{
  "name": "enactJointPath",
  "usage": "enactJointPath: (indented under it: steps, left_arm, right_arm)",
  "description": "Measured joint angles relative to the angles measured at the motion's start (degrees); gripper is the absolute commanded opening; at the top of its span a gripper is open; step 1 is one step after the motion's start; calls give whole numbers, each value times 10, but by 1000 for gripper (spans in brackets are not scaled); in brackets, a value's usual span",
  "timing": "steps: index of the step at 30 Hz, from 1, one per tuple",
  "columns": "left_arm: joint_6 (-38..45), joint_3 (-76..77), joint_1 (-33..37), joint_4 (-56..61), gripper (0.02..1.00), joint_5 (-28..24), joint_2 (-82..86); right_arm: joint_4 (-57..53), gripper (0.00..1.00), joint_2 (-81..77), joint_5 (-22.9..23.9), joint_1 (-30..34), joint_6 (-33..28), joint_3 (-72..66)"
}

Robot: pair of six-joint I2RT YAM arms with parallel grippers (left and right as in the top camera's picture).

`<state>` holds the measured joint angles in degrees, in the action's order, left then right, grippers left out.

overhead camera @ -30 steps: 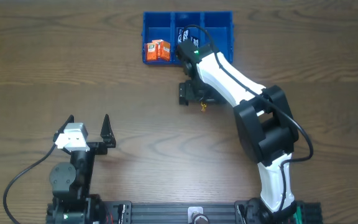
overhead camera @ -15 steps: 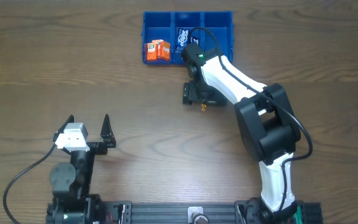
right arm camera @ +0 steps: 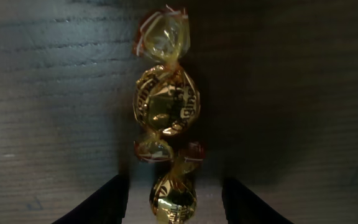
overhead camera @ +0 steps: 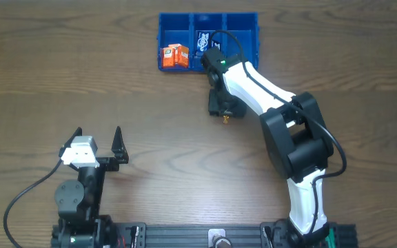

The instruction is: Sort Candies Into Trays

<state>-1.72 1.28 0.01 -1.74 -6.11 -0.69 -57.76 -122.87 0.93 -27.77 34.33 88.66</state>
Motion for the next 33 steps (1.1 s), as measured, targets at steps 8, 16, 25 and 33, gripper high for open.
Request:
enactJointPath:
  steps: [8,16,25,33]
  left_arm:
    - [0,0,0,0,998,0,0]
    - [0,0,0,0,998,0,0]
    - [0,0,0,0,1000,0,0]
    - [0,0,0,0,998,0,0]
  right_arm:
    - [-6,384,0,1,0,0,0]
    - [-6,205,0,1,0,2,0]
    - [-5,84,2,1,0,0,0]
    - [26,36,141,23,31,-17,0]
